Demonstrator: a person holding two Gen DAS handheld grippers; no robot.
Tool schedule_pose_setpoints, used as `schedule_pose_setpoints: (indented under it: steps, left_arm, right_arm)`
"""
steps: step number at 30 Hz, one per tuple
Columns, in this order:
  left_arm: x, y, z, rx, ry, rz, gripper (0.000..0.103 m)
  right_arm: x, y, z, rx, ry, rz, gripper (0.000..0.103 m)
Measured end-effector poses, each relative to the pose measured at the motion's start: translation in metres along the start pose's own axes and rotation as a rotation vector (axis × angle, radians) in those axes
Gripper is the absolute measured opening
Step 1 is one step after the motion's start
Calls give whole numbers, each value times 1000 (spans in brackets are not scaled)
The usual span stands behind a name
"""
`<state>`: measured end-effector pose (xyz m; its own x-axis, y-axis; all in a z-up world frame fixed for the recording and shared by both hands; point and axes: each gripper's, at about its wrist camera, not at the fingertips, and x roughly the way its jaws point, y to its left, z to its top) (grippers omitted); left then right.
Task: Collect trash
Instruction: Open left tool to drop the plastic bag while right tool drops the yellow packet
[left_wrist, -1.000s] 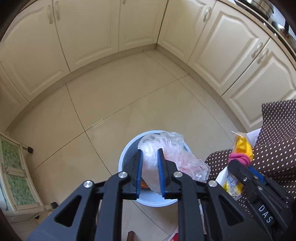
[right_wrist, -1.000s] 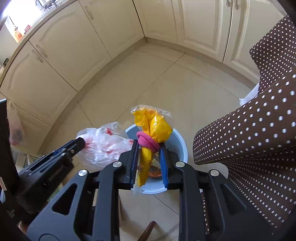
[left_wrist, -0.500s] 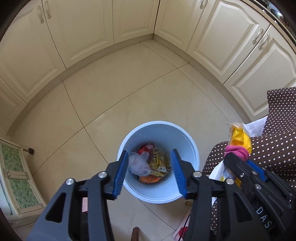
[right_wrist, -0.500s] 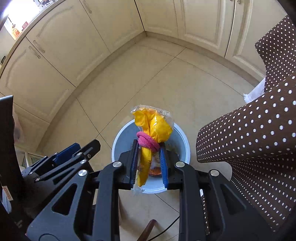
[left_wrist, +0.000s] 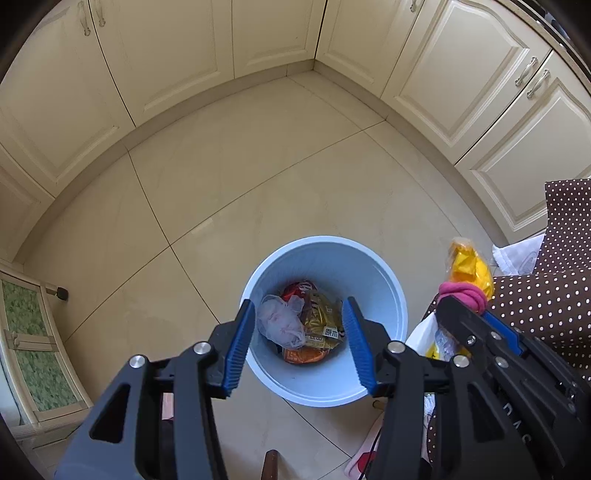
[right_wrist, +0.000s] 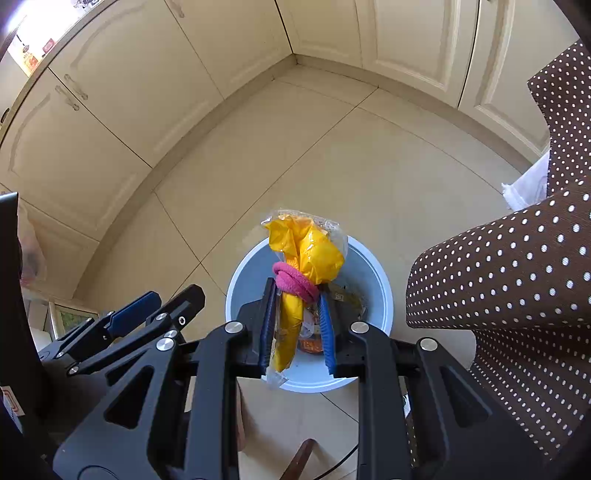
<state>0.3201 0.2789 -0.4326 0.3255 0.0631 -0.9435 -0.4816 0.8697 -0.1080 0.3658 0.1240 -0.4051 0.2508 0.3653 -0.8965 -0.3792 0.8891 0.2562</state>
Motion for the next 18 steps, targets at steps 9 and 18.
schedule_pose_setpoints:
  steps: [9,18]
  left_arm:
    - [4,3,1,-11,13,1,49]
    - [10,8,3,-26,29,5,49]
  right_arm:
    - [9,-3,-4,14,6,14,23]
    - [16,-1,-2,15,1,23,24]
